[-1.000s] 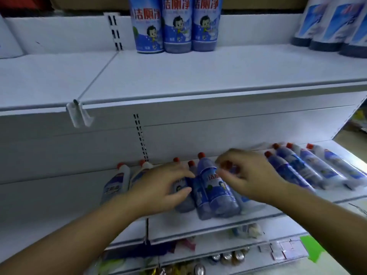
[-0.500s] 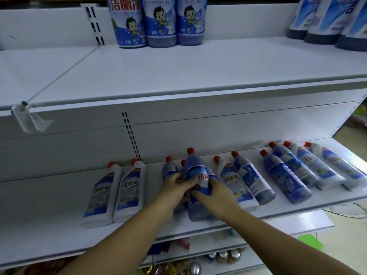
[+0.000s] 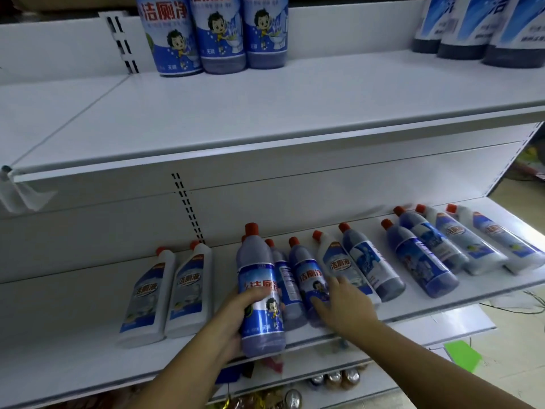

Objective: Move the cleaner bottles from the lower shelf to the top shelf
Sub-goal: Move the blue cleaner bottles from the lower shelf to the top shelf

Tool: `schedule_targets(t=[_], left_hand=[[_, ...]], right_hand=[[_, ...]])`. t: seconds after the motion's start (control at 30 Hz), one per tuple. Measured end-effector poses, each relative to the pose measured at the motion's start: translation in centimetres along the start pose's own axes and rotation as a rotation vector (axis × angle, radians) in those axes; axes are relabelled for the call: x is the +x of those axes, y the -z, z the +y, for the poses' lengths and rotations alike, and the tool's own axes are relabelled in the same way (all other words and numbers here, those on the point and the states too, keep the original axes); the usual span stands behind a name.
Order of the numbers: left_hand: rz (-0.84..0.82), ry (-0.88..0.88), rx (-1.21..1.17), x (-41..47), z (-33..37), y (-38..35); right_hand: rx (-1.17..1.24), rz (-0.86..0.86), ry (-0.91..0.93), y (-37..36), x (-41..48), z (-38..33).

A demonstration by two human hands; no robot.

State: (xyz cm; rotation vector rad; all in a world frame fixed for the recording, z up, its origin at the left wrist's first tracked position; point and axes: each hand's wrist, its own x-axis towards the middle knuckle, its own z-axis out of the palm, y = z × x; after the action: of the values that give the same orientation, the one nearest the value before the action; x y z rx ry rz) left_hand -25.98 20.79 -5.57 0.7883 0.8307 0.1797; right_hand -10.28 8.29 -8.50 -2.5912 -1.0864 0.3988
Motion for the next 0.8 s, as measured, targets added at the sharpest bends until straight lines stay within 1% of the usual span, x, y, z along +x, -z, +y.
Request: schedule_targets(t=[0.03,0.1,0.23,0.3,0.37,0.47,0.5,0.6,0.63,0.7,0.8], left_hand=[[-0.008,-0.005,-0.002,0.0,0.1,0.1],[-0.019,-0.011,-0.003,-0.3,0.3,0.1],[-0.018,-0.024,-0.001,-0.9,0.4,0.1],[-0.029,-0.025,0.000,-1.4,0.4,0.1],[-0.038,-0.024,0.007,-1.9,0.5,0.3],[-0.053,-0.034,0.037,-2.7,0.6,0.6],[-0.057,-0.038,0.047,-3.0,0.7,0.7],[-0.054,-0.063,0.086,-3.6,0.9,1.4],[-0.056,-0.071,0.097,-3.7,0.9,1.6],[-0.076,-0.085,0.109,-3.9,0.9,1.8],[-0.112,-0.084,0.127,-4.0,0.8,1.4]], right_hand=[[-0.067,-0.045,-0.056,-0.4,0.6,0.0],[-0.170,-0.103,-0.105,-0.9,1.7,-0.7],[-0.303,-0.195,-0.131,-0.5,3.5,-2.5],[-0.334,-0.244,-0.115,-0.3,4.0,-3.0],[-0.306,-0.231,-0.129,-0.8,4.0,-3.6],[-0.057,-0.192,-0.243,-1.8,3.7,-3.6],[0.095,-0.189,-0.287,-1.8,3.8,-3.3],[0.727,-0.199,-0.400,-0.8,3.3,-2.6],[0.888,-0.207,-0.389,-0.4,2.8,-2.2],[1.113,-0.275,-0.371,0.7,1.0,-1.5],[1.328,-0.344,-0.292,2.5,-2.9,-0.6]])
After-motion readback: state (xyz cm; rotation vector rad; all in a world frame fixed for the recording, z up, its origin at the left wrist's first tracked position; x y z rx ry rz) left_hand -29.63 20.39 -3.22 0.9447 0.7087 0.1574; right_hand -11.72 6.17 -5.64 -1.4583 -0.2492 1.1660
